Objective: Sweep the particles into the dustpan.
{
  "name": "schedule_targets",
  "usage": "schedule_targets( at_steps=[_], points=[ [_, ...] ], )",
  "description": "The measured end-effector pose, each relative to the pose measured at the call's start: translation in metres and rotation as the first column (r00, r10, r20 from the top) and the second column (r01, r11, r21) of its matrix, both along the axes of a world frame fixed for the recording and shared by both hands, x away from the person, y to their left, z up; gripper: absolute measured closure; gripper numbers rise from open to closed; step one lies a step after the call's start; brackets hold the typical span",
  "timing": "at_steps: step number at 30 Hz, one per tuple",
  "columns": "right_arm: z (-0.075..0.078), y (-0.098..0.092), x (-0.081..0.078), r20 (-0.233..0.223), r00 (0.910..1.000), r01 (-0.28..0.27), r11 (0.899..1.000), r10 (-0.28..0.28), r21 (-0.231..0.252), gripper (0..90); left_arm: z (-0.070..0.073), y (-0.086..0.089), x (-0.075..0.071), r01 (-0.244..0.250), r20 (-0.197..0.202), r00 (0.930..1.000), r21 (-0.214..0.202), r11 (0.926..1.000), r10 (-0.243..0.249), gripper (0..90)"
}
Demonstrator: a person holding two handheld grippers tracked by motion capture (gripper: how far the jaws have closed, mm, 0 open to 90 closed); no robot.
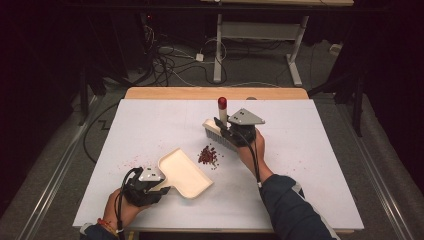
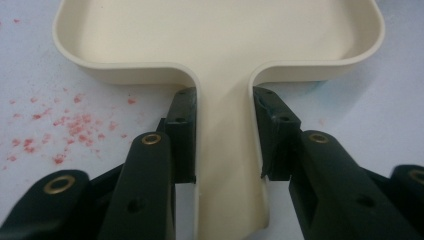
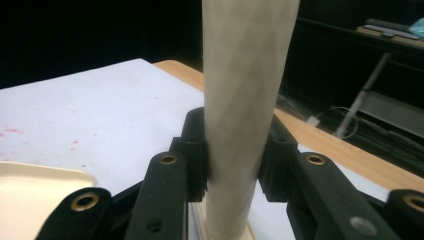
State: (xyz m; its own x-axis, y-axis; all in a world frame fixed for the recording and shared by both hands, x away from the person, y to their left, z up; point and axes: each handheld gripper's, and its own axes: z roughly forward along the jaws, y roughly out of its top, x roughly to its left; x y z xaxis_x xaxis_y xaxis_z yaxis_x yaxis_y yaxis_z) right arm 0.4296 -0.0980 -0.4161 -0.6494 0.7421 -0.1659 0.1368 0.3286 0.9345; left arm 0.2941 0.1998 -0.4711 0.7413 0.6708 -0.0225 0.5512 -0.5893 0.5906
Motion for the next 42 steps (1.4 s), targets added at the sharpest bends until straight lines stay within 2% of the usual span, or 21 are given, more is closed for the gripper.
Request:
schedule_targets(
  at_steps=[2, 8, 11, 17, 23, 28, 36, 42],
  points=[
    [0.0, 0.005, -0.004, -0.014, 0.9994, -0.033, 0.999, 0.033, -0.005, 70.5, 0.001, -0.002, 0.001, 0.002, 0.0, 1.0, 0.004, 1.0, -0.002, 63.4],
    [-0.002, 0.007, -0.016, -0.047, 0.9966, -0.066, 0.998, 0.067, 0.019, 70.3, 0.001, -0.006, 0.002, 0.005, -0.001, 1.0, 0.006, 1.0, -0.005, 63.4],
    [-0.003, 0.011, -0.026, -0.058, 0.9954, -0.076, 0.997, 0.077, 0.019, 69.8, 0.001, -0.01, 0.003, -0.001, -0.003, 1.0, 0.005, 1.0, 0.001, 63.5],
    [-0.006, 0.018, -0.035, -0.053, 0.9954, -0.08, 0.997, 0.08, 0.002, 69.2, 0.0, -0.018, 0.006, -0.007, -0.011, 0.9999, 0.009, 0.9999, 0.007, 63.4],
    [-0.002, 0.022, -0.049, -0.086, 0.9895, -0.113, 0.992, 0.117, 0.048, 69.6, -0.002, -0.026, 0.007, -0.025, -0.013, 0.9996, 0.017, 0.9995, 0.025, 63.5],
    [-0.001, 0.03, -0.06, -0.088, 0.9863, -0.136, 0.99, 0.139, 0.043, 69.7, -0.003, -0.027, 0.009, -0.032, -0.018, 0.9993, 0.008, 0.9995, 0.032, 63.4],
    [-0.001, 0.038, -0.071, -0.091, 0.986, -0.137, 0.99, 0.14, 0.04, 69.6, -0.008, -0.031, 0.015, -0.036, -0.04, 0.9985, 0.006, 0.9993, 0.036, 63.4],
    [0.0, 0.048, -0.085, -0.088, 0.9837, -0.154, 0.987, 0.157, 0.037, 69.9, -0.008, -0.034, 0.016, -0.047, -0.031, 0.9984, 0.012, 0.9988, 0.048, 63.4]
  ],
)
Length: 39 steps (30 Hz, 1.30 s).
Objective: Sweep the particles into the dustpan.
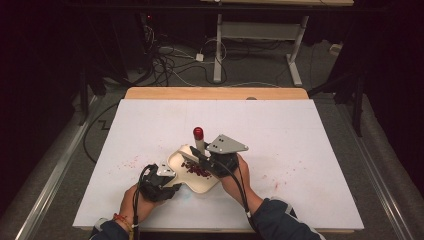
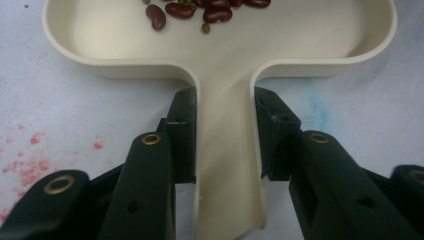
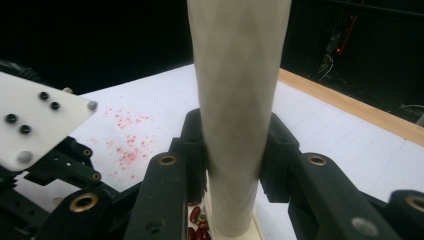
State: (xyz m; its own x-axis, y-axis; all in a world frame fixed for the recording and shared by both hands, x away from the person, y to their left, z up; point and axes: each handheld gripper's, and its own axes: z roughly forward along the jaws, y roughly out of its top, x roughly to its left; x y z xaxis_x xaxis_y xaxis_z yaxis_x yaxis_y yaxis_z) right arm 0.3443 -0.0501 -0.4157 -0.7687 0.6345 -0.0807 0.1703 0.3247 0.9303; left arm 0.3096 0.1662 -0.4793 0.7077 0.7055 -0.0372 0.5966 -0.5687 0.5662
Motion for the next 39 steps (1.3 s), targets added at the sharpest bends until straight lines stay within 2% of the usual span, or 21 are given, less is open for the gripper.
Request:
schedule_targets(
  at_steps=[3, 11, 12, 13, 17, 24, 28, 32, 34, 37, 39],
  points=[
    [0.0, 0.001, -0.003, 0.007, 0.9999, -0.01, 1.0, 0.01, -0.01, 69.9, 0.0, 0.001, 0.001, 0.005, -0.003, 1.0, 0.0, 1.0, -0.005, 63.4],
    [0.004, -0.002, -0.004, 0.003, 1.0, -0.009, 0.999, 0.009, 0.03, 70.5, -0.001, 0.0, 0.001, 0.017, 0.001, 0.9998, 0.02, 0.9996, -0.017, 63.4],
    [0.008, -0.005, -0.005, 0.024, 0.9997, -0.007, 0.999, 0.006, 0.038, 70.5, -0.001, 0.001, 0.001, 0.025, -0.002, 0.9997, 0.022, 0.9995, -0.025, 63.4],
    [0.008, -0.005, -0.005, 0.024, 0.9997, -0.007, 0.999, 0.006, 0.038, 70.5, -0.001, 0.002, 0.001, 0.025, -0.002, 0.9997, 0.021, 0.9995, -0.025, 63.4],
    [0.021, -0.019, -0.005, 0.038, 0.9993, -0.004, 0.997, 0.001, 0.079, 70.5, -0.002, 0.003, 0.0, 0.024, 0.006, 0.9997, 0.02, 0.9995, -0.024, 63.3],
    [0.037, -0.045, -0.005, 0.06, 0.998, 0.016, 0.995, -0.022, 0.099, 70.4, -0.003, 0.004, -0.002, 0.017, 0.011, 0.9998, 0.014, 0.9998, -0.018, 63.3],
    [0.036, -0.063, -0.003, 0.075, 0.9954, 0.055, 0.996, -0.06, 0.066, 70.4, -0.002, 0.005, -0.003, 0.019, 0.008, 0.9998, 0.015, 0.9997, -0.019, 63.4],
    [0.026, -0.075, 0.0, 0.094, 0.99, 0.105, 0.994, -0.105, 0.006, 70.4, -0.002, 0.005, -0.004, 0.017, 0.006, 0.9998, 0.017, 0.9997, -0.017, 63.4],
    [0.02, -0.079, 0.002, 0.098, 0.9876, 0.124, 0.992, -0.123, -0.009, 70.4, -0.002, 0.005, -0.005, 0.016, 0.005, 0.9999, 0.015, 0.9998, -0.016, 63.3],
    [0.013, -0.081, 0.003, 0.065, 0.9918, 0.111, 0.994, -0.11, -0.009, 70.4, -0.002, 0.006, -0.006, 0.016, 0.002, 0.9999, 0.012, 0.9998, -0.016, 63.3],
    [0.01, -0.078, 0.0, 0.062, 0.9931, 0.1, 0.995, -0.099, -0.015, 70.4, -0.002, 0.006, -0.006, 0.018, 0.001, 0.9998, 0.012, 0.9998, -0.018, 63.3]
  ],
)
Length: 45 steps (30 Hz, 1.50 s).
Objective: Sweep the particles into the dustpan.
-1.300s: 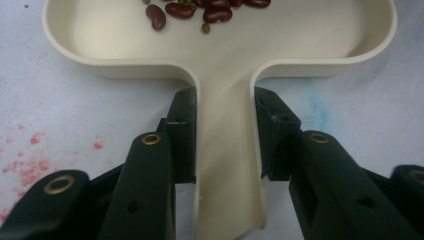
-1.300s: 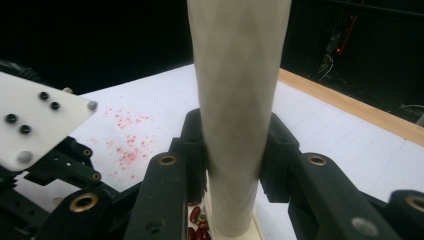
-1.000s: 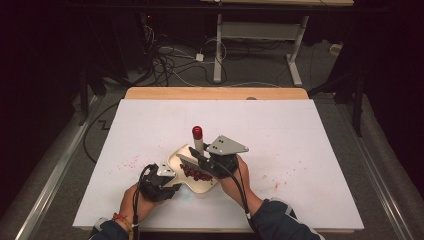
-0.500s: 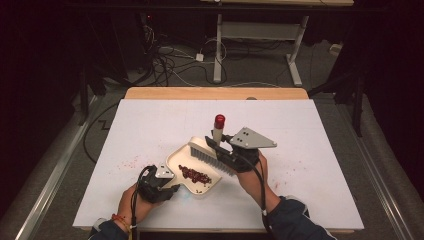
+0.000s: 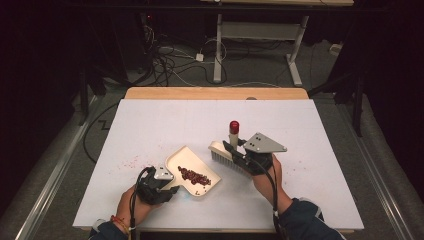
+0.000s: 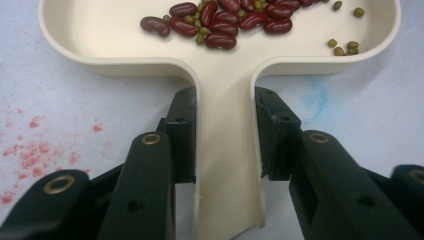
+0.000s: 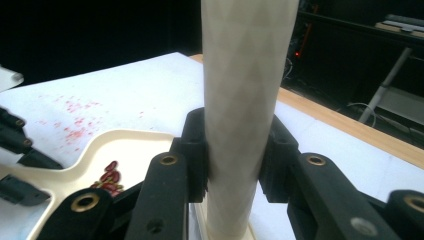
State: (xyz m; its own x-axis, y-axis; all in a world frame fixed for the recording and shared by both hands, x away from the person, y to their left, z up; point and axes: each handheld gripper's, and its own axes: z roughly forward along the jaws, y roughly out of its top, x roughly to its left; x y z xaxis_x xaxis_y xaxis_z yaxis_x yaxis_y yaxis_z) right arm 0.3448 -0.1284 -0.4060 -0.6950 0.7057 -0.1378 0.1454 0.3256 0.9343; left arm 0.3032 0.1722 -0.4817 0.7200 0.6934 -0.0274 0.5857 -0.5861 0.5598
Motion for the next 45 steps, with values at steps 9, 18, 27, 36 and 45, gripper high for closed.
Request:
schedule_targets(
  at_steps=[9, 18, 27, 36, 45],
  points=[
    [-0.007, 0.028, -0.023, -0.003, 0.9957, -0.093, 0.996, 0.093, 0.002, 70.4, -0.001, 0.0, -0.001, -0.008, 0.0, 1.0, -0.012, 0.9999, 0.008, 63.3],
    [-0.008, 0.045, -0.043, -0.008, 0.9861, -0.166, 0.986, 0.166, -0.002, 70.4, -0.001, 0.002, 0.0, -0.001, -0.007, 1.0, -0.015, 0.9999, 0.0, 63.3],
    [-0.002, 0.042, -0.044, 0.021, 0.9868, -0.161, 0.987, 0.16, 0.013, 70.4, 0.0, 0.004, 0.0, 0.002, -0.01, 1.0, -0.02, 0.9998, -0.002, 63.3],
    [0.005, 0.027, -0.027, 0.062, 0.9934, -0.1, 0.994, 0.097, 0.048, 70.4, 0.001, 0.006, -0.004, 0.009, -0.003, 1.0, -0.02, 0.9998, -0.009, 63.3],
    [-0.002, 0.034, 0.0, 0.094, 0.9917, -0.095, 0.992, 0.087, 0.079, 70.4, 0.002, 0.006, -0.008, 0.034, 0.029, 0.999, 0.009, 0.9994, -0.034, 63.3]
  ],
)
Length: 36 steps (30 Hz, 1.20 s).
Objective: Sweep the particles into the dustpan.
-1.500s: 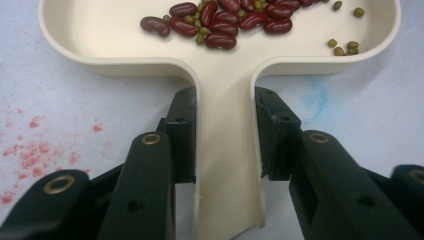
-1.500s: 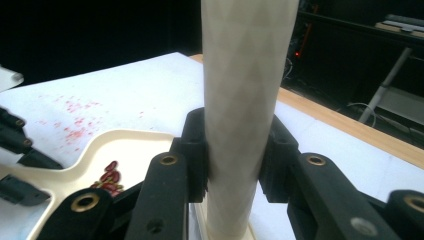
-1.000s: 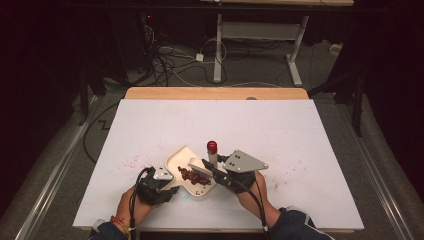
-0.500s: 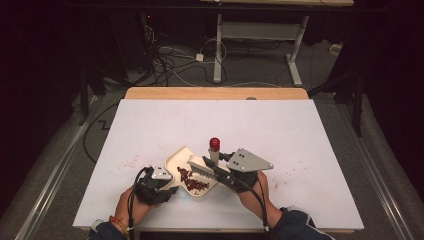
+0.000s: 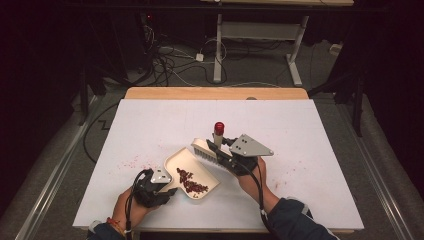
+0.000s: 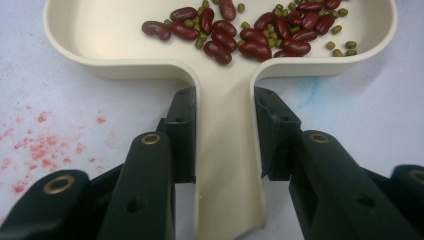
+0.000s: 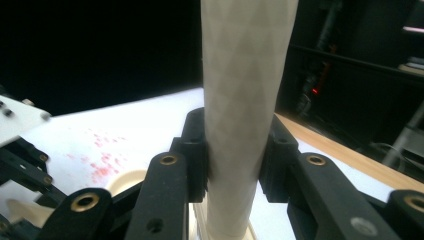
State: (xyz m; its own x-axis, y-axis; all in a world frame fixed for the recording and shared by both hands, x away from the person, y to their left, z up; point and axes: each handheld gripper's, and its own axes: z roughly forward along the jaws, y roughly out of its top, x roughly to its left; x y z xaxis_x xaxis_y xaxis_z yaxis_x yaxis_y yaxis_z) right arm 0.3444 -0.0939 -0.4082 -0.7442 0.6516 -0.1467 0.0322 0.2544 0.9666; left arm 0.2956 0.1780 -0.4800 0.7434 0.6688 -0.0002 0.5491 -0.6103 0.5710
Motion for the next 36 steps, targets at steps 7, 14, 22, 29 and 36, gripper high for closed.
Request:
schedule_targets(
  at_steps=[7, 14, 22, 29, 36],
  points=[
    [-0.009, 0.033, -0.006, 0.009, 0.9982, -0.059, 0.997, 0.059, -0.054, 70.4, -0.001, -0.003, 0.0, 0.013, 0.021, 0.9997, 0.009, 0.9999, -0.013, 63.3],
    [-0.017, 0.045, -0.009, -0.011, 0.9936, -0.113, 0.993, 0.112, -0.045, 70.4, -0.001, -0.004, -0.001, 0.023, 0.054, 0.9983, 0.006, 0.9997, -0.024, 63.2],
    [-0.016, 0.036, -0.014, -0.011, 0.986, -0.166, 0.986, 0.166, -0.025, 70.4, -0.001, -0.005, -0.001, 0.042, 0.104, 0.9935, 0.038, 0.9984, -0.046, 63.1],
    [-0.014, 0.029, -0.017, -0.021, 0.9836, -0.18, 0.983, 0.179, -0.035, 70.4, 0.001, -0.003, 0.001, 0.034, 0.119, 0.9921, 0.045, 0.9984, -0.039, 63.1],
    [-0.008, 0.022, -0.024, -0.021, 0.9858, -0.167, 0.986, 0.167, -0.028, 70.4, 0.002, 0.001, 0.002, 0.028, 0.154, 0.9873, 0.062, 0.9977, -0.037, 63.2]
  ],
)
